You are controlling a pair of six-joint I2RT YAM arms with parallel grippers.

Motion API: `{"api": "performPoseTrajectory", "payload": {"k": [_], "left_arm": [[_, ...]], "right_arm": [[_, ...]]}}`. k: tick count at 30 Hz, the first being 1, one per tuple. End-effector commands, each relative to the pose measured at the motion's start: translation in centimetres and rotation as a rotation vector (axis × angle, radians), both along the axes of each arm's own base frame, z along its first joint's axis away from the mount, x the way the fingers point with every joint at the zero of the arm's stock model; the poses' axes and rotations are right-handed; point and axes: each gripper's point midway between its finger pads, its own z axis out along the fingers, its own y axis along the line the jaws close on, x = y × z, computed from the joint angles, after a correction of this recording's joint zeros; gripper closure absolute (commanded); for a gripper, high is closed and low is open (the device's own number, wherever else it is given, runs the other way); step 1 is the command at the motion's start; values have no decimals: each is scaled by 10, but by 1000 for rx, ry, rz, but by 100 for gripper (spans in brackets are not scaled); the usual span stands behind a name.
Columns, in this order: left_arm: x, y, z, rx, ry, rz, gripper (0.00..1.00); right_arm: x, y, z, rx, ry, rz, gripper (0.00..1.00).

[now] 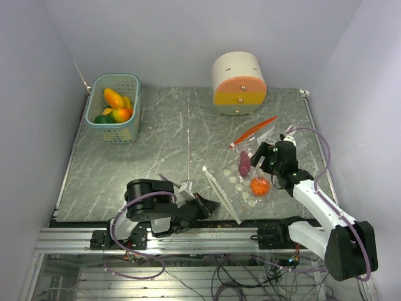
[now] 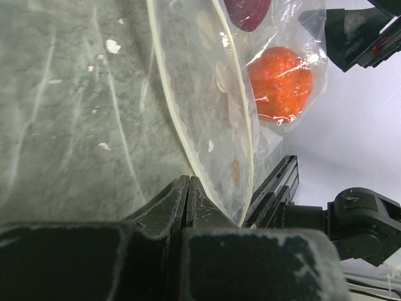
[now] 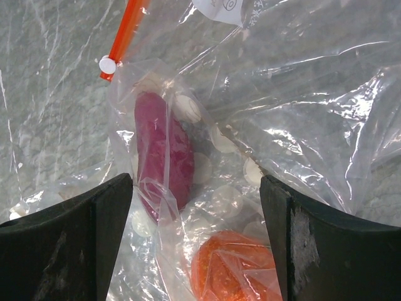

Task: Open the zip-top bag and remove the fake food
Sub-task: Adjust the zipper food storage bag at the center of the board.

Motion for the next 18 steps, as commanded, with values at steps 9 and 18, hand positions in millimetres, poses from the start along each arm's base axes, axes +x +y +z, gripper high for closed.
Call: {"api": "performPoseTrajectory", "payload": {"k": [9, 18], "left_arm": [[1, -10, 48, -82, -79, -5, 93], [3, -16, 40, -66, -67, -5, 93]], "right_arm": [[3, 0, -7, 4, -4, 9, 18], [2, 0, -4, 7, -12, 15, 18]]}}
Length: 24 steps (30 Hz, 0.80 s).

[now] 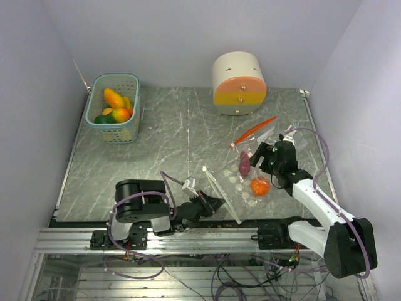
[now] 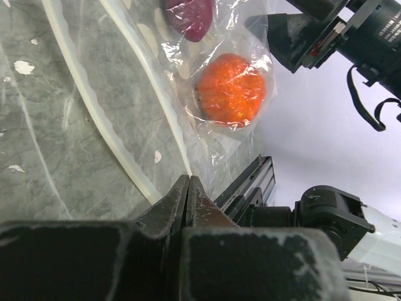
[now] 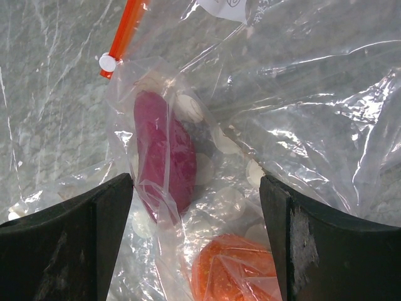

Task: Open the zip-top bag and remove the fake food
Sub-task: Adjust the zipper food storage bag at the center of the board.

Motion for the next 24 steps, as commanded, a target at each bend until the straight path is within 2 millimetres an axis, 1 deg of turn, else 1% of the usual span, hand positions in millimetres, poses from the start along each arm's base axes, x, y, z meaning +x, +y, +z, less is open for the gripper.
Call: {"api": "performPoseTrajectory", "payload": {"k": [1, 12, 17, 21, 24], "left_arm": [[4, -4, 0, -8, -6, 6, 93], [11, -12, -13, 53, 15, 9, 93], [13, -15, -13, 42, 14, 7, 93], [10, -13, -14, 40, 19, -6, 93], [7, -5, -23, 63, 34, 0, 93]], "right_arm": [[1, -3, 1, -3, -17, 0, 18], [2, -5, 3, -3, -20, -2, 18], [3, -5, 5, 0, -24, 0, 18], [4, -5, 5, 0, -24, 1, 18], [3, -5, 4, 3, -25, 2, 18]]}}
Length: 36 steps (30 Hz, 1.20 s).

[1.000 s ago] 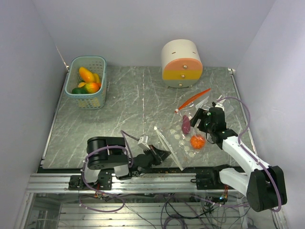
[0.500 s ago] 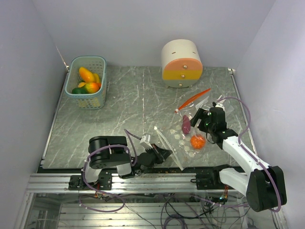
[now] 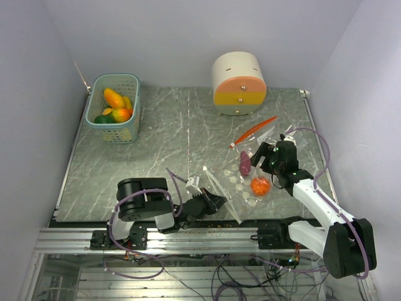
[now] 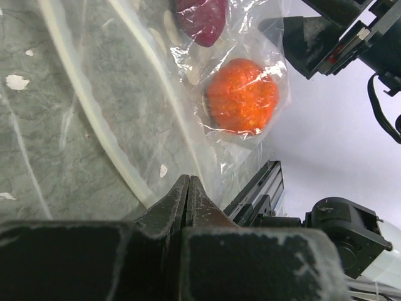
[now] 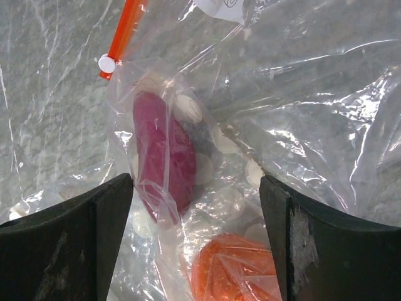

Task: Open the zip-top bag and remove the fake food
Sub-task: Adjust the zipper food storage bag at the center of the board.

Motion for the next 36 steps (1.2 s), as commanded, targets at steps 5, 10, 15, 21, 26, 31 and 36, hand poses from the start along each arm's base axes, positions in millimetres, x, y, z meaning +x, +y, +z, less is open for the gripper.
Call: {"api": "performPoseTrajectory", "payload": {"k": [5, 10, 15, 21, 26, 31, 36], "left_arm": [[-8, 13, -25, 21, 43, -7, 93], [-9, 13, -28, 0, 50, -5, 93], [-5, 11, -18, -10, 29, 7, 93], [0, -1, -8, 40, -4, -3, 93], [4, -4, -1, 35, -18, 2, 93], [11, -7, -7, 36, -7, 10, 93], [20, -9, -11, 38, -15, 28, 93]], "right_arm": [[2, -1, 2, 6, -26, 7, 18], [2, -1, 3, 5, -28, 9, 18], [3, 0, 2, 8, -26, 13, 18], [2, 1, 1, 13, -25, 18, 18], [2, 1, 0, 13, -23, 18, 18], [2, 1, 0, 12, -24, 19, 18], [2, 2, 0, 15, -22, 22, 18]]}}
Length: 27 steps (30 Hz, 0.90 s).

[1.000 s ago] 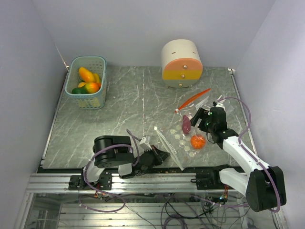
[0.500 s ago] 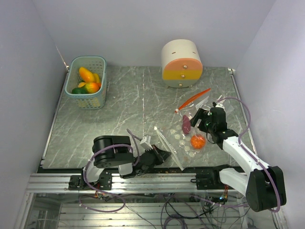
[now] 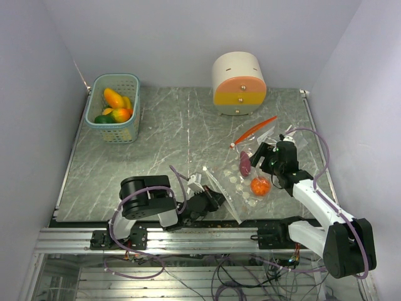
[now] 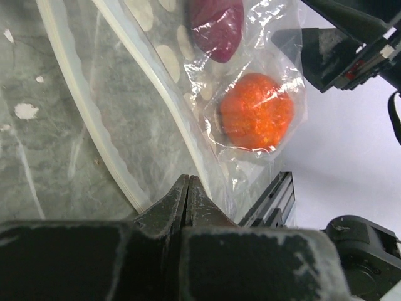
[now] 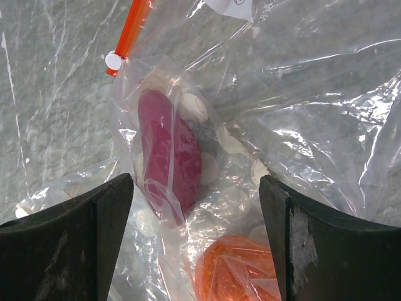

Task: Open the zip-top bag and remove the fake food
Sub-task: Adjust the zipper food storage bag at the center of the board.

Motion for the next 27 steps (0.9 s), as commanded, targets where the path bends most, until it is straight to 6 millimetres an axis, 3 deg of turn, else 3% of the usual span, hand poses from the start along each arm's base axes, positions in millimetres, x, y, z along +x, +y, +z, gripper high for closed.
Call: {"api": "performPoseTrajectory", "payload": {"k": [1, 4, 6, 10, 15, 19, 27], "left_arm": [[8, -5, -4, 11, -21, 5, 93], [14, -9, -4, 5, -32, 10, 89], [17, -13, -6, 2, -40, 10, 85], [27, -18, -7, 6, -71, 23, 72], [36, -17, -3, 9, -108, 46, 48], [38, -16, -3, 10, -116, 50, 41], [39, -10, -20, 23, -78, 59, 39]], "right_arm": [[3, -2, 0, -2, -18, 5, 18], [3, 1, -2, 11, -10, 14, 19], [3, 4, -3, 23, -7, 24, 26], [3, 8, -4, 43, -7, 39, 46], [1, 19, -2, 87, -16, 84, 75], [0, 25, 2, 108, -16, 110, 100], [-12, 41, 53, 192, -124, 194, 100]]}}
